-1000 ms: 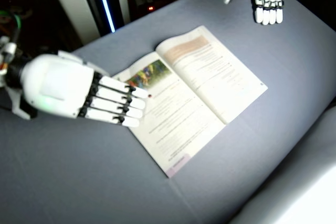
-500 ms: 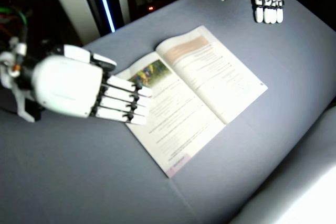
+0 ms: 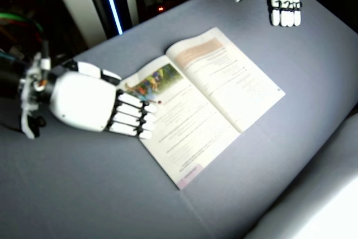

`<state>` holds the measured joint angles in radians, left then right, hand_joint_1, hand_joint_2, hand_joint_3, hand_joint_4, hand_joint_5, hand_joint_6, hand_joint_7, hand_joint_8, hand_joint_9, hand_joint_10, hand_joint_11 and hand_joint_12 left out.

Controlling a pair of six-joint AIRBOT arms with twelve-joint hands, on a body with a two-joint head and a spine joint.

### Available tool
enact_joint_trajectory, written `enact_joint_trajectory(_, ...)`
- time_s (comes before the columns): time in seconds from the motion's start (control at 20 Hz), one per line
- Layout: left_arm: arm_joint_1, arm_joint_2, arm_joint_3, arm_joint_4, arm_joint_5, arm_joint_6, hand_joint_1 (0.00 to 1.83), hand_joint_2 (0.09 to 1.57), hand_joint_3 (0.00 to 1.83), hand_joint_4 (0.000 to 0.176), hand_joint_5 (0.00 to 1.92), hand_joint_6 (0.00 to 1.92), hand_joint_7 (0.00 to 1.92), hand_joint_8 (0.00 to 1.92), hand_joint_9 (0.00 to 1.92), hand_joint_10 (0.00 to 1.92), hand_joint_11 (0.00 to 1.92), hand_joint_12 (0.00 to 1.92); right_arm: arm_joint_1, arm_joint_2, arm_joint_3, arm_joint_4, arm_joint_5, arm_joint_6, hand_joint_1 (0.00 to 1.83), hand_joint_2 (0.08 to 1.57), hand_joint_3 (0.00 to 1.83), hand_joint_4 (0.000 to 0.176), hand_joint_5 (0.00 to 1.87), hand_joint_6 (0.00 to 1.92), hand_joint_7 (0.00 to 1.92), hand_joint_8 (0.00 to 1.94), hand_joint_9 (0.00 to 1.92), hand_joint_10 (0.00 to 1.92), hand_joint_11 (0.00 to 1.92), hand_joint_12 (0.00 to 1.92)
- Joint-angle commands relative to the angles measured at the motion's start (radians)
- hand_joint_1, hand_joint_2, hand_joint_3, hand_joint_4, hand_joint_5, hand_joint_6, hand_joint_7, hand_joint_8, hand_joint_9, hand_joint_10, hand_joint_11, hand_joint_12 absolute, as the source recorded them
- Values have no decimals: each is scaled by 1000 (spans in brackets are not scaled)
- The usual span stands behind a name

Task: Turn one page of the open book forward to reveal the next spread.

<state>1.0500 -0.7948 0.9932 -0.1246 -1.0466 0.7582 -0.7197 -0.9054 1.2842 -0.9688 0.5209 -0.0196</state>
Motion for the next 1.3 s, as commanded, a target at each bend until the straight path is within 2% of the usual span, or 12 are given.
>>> enact_joint_trajectory(0.0, -6, 1, 7, -10, -115, -5, 0, 1254, 5, 0, 34, 6, 8, 2, 0, 0, 0, 0, 12, 1, 13, 9, 40, 32, 0, 1240, 0, 0, 94, 11, 72, 6, 17, 6, 7, 3)
enact_joint_trajectory(0.15, -7, -1, 8, -9, -115, -8, 0, 1262, 8, 0, 39, 6, 13, 3, 0, 0, 0, 0, 12, -26, 45, -43, 36, 105, 0, 1231, 0, 0, 127, 18, 93, 11, 38, 11, 15, 6)
enact_joint_trajectory(0.45, -7, -5, 11, -9, -117, -12, 0, 1256, 2, 0, 19, 0, 0, 0, 0, 0, 0, 0, 14, -56, 48, -63, 30, 105, 0, 1246, 0, 0, 120, 7, 96, 7, 29, 5, 4, 2)
enact_joint_trajectory(0.7, -7, -7, 12, -10, -122, -15, 0, 1255, 1, 0, 18, 1, 0, 0, 0, 0, 0, 0, 65, -95, 47, -93, 58, 105, 0, 1175, 0, 0, 129, 7, 89, 2, 28, 2, 7, 3)
enact_joint_trajectory(0.85, -7, -9, 13, -11, -129, -18, 0, 1261, 3, 0, 27, 4, 0, 0, 0, 0, 0, 0, 104, -137, 61, -87, 74, 105, 0, 1190, 0, 0, 150, 9, 105, 5, 41, 4, 15, 6)
enact_joint_trajectory(1.05, -10, -8, 16, -9, -126, -20, 0, 1257, 1, 0, 21, 0, 0, 0, 0, 0, 0, 0, 134, -215, 101, -37, 126, 101, 0, 1183, 0, 0, 116, 0, 87, 3, 26, 4, 0, 0)
enact_joint_trajectory(1.25, -12, -6, 18, -11, -141, -22, 0, 1259, 1, 0, 26, 7, 8, 3, 0, 0, 0, 0, 180, -261, 107, -21, 151, 72, 0, 1212, 3, 0, 61, 1, 61, 0, 0, 0, 0, 0)
